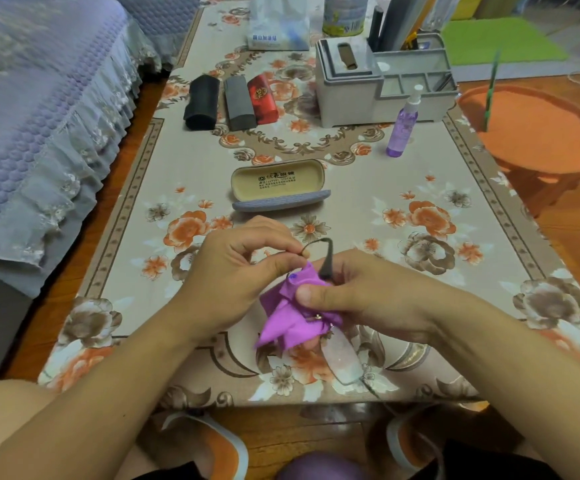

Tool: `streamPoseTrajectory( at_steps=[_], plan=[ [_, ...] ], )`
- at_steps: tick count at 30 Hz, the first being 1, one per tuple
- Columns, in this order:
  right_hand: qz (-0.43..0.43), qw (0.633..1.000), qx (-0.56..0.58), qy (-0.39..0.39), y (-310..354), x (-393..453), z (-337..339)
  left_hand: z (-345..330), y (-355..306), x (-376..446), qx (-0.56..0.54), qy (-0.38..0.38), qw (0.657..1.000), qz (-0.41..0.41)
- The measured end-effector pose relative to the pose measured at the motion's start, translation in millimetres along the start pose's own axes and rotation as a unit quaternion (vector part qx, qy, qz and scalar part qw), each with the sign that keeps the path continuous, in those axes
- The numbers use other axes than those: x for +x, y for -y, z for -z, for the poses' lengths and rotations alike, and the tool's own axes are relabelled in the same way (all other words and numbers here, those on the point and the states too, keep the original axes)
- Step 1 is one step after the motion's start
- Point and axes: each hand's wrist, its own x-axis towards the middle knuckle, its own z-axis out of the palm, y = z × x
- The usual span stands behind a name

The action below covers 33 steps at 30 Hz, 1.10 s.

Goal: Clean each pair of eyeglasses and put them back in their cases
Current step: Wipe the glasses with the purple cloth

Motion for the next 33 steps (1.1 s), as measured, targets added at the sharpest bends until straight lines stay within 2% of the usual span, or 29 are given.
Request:
streamPoseTrajectory(
  at_steps=[4,6,9,13,19,25,28,33],
  plan=[
    [-0.052,0.988,0.068,0.129,5,-5,12,2,-4,1,-0.021,0.019,1.000,-0.004],
    [-0.044,0.981,0.079,0.172,5,-6,14,2,-5,1,-0.021,0.029,0.999,-0.010],
    [-0.013,0.989,0.033,0.146,-1,-2,11,1,-2,0,-0.025,0.027,0.999,0.005],
    [-0.033,0.996,0.031,0.075,-8,7,9,-2,-1,-1,-0.012,0.036,0.999,0.013],
    [-0.008,0.999,0.012,0.042,-9,8,6,-4,-4,-2,0.010,0.057,0.998,-0.004],
    [0.049,0.998,-0.021,-0.031,-8,6,0,5,2,0,-0.012,0.013,1.000,0.002],
    [0.027,0.998,-0.049,-0.012,-10,9,4,6,3,0,0.008,0.018,1.000,-0.014],
    [0.006,0.996,0.053,0.073,-6,-1,6,10,3,3,0.016,-0.011,1.000,-0.024]
  ],
)
